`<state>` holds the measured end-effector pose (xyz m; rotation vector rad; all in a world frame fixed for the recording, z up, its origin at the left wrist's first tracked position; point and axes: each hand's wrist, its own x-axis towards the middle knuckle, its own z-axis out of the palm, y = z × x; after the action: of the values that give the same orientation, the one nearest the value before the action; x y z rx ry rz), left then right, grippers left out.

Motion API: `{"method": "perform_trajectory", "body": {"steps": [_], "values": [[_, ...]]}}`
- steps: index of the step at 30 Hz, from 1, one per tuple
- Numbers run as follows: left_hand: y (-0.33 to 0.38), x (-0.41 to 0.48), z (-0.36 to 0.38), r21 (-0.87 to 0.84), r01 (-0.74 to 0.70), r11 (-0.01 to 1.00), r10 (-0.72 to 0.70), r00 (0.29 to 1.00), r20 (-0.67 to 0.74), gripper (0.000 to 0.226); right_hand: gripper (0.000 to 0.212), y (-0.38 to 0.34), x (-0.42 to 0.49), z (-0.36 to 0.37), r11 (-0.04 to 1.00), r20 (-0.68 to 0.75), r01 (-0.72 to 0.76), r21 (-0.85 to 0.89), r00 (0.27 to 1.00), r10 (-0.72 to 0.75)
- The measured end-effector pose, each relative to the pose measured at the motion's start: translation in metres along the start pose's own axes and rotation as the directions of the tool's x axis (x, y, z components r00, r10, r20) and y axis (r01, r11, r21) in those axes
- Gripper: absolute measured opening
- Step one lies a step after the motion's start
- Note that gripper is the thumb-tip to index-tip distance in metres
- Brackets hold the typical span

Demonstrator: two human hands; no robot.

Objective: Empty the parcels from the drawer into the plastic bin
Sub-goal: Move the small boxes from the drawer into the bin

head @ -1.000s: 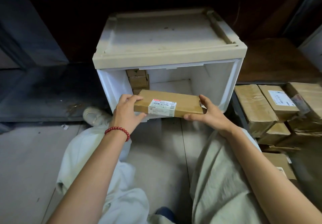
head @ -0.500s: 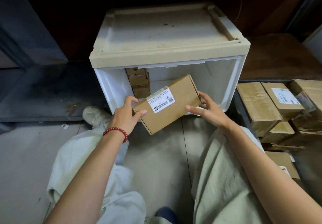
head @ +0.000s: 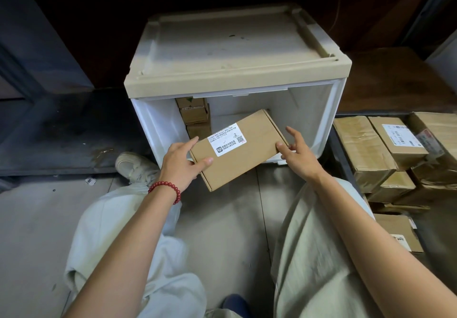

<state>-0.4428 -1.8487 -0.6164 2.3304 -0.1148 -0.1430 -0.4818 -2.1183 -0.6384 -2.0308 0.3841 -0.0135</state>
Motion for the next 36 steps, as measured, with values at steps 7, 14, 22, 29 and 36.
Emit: {"method": "perform_trajectory", "body": {"steps": [7, 14, 22, 29, 36], "values": [[0.006, -0.008, -0.003, 0.008, -0.051, 0.999, 0.049, 0.985, 0.166, 0.096, 0.063, 0.002, 0.002, 0.001, 0.996, 0.006, -0.029, -0.087, 1.000, 0.030], [0.006, -0.012, -0.009, -0.045, -0.059, 0.997, 0.068, 0.969, 0.239, 0.102, 0.083, 0.002, 0.002, -0.003, 0.996, 0.009, -0.048, -0.078, 0.999, 0.049], [0.010, -0.017, -0.004, 0.001, -0.062, 0.998, 0.061, 0.970, 0.236, 0.057, 0.084, 0.005, 0.000, -0.008, 0.998, -0.041, 0.035, -0.053, 0.998, -0.038], [0.036, -0.017, -0.003, -0.028, -0.081, 0.996, 0.086, 0.951, 0.298, 0.075, 0.061, -0.005, -0.012, -0.028, 0.984, -0.194, 0.153, 0.094, 0.972, -0.133], [0.091, -0.006, 0.031, 0.247, -0.282, 0.927, 0.270, 0.959, 0.085, 0.054, 0.043, -0.010, -0.042, -0.089, 0.975, -0.329, 0.165, 0.150, 0.938, -0.108]]}}
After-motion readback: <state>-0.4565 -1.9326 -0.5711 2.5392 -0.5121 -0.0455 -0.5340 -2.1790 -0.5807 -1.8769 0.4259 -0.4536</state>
